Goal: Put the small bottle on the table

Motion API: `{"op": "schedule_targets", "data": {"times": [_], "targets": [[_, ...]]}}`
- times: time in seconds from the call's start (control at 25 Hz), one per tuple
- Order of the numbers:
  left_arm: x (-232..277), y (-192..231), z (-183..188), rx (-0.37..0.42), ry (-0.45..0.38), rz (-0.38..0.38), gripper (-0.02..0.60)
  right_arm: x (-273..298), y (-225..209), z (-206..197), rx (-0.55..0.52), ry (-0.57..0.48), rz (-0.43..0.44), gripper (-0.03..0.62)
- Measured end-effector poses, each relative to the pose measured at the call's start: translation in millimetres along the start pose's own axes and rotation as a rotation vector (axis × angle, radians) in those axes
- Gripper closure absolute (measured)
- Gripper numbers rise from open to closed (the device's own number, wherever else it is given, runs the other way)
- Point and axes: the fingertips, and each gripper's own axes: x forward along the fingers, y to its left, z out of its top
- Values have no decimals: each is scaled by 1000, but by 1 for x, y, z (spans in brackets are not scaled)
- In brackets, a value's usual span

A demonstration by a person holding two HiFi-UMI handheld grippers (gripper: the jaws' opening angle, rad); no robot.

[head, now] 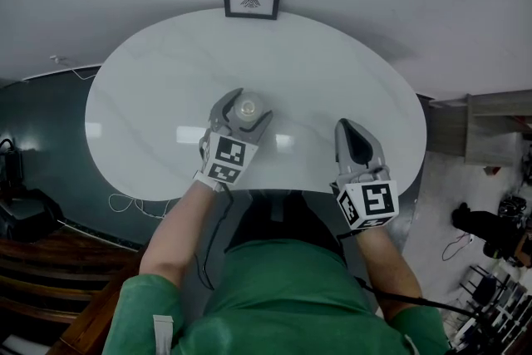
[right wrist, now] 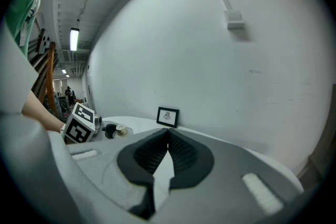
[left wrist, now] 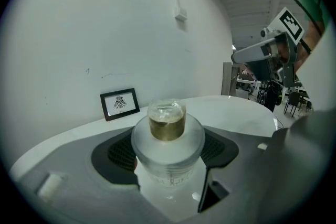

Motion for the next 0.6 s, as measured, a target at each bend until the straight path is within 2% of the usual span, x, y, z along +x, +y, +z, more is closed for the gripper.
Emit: {"op": "schedule_targets", "data": {"times": [0.6], "targets": [[21,4,-40,-15,67,-4,233,-4,-1,-14,-11,44,-14,592]]}}
